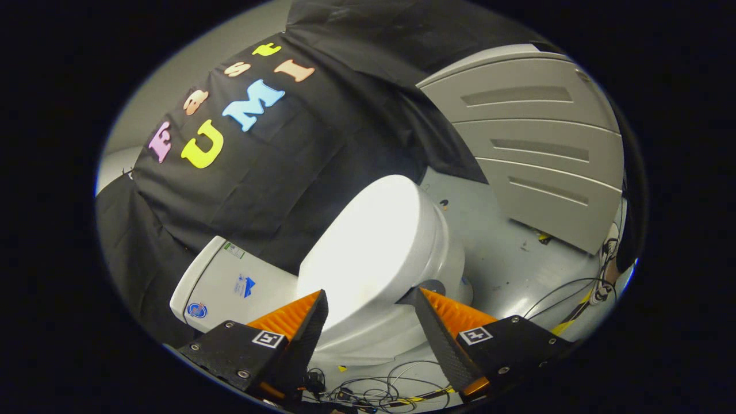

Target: Open the toilet lid.

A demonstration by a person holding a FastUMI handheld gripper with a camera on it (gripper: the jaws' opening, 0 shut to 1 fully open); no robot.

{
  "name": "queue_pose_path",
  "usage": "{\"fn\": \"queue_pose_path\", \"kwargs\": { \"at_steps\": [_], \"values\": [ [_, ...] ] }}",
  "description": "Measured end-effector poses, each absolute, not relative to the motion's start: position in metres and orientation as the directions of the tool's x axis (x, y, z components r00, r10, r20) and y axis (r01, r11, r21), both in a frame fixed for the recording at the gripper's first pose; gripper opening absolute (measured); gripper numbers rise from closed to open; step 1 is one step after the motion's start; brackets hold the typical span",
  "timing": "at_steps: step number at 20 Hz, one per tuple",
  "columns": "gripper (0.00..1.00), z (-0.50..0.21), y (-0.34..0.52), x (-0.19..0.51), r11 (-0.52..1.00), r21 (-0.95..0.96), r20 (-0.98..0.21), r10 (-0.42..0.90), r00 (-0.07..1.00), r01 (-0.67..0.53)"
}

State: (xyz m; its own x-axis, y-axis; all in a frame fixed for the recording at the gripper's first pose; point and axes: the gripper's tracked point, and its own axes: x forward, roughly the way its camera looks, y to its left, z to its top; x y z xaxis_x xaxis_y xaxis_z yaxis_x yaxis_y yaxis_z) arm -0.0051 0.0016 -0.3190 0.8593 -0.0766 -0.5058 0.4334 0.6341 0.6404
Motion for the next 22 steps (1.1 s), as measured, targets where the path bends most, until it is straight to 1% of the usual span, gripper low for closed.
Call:
{"fn": "queue_pose_path", "kwargs": {
  "at_steps": [3,9,13,14,15,17,18,19,21,22],
  "values": [
    [0.94,-0.339,-0.007,-0.006,0.575,0.664,-0.530,-0.089,0.843,0.478],
    [0.94,-0.380,-0.019,-0.003,0.401,0.731,-0.566,-0.096,0.819,0.552],
    [0.92,-0.394,-0.017,0.007,0.233,0.805,-0.545,-0.074,0.835,0.546],
    [0.88,-0.399,-0.017,0.007,0.206,0.809,-0.548,-0.077,0.833,0.551],
    [0.86,-0.402,-0.017,0.009,0.178,0.819,-0.541,-0.079,0.837,0.546],
    [0.78,-0.403,-0.018,0.013,0.134,0.835,-0.528,-0.083,0.845,0.534],
    [0.70,-0.406,-0.017,0.016,0.123,0.836,-0.529,-0.084,0.845,0.535],
    [0.67,-0.408,-0.016,0.018,0.124,0.835,-0.530,-0.083,0.844,0.537],
    [0.52,-0.411,-0.014,0.023,0.140,0.832,-0.533,-0.069,0.843,0.537],
    [0.42,-0.408,-0.014,0.026,0.144,0.836,-0.525,-0.065,0.849,0.529]
  ]
}}
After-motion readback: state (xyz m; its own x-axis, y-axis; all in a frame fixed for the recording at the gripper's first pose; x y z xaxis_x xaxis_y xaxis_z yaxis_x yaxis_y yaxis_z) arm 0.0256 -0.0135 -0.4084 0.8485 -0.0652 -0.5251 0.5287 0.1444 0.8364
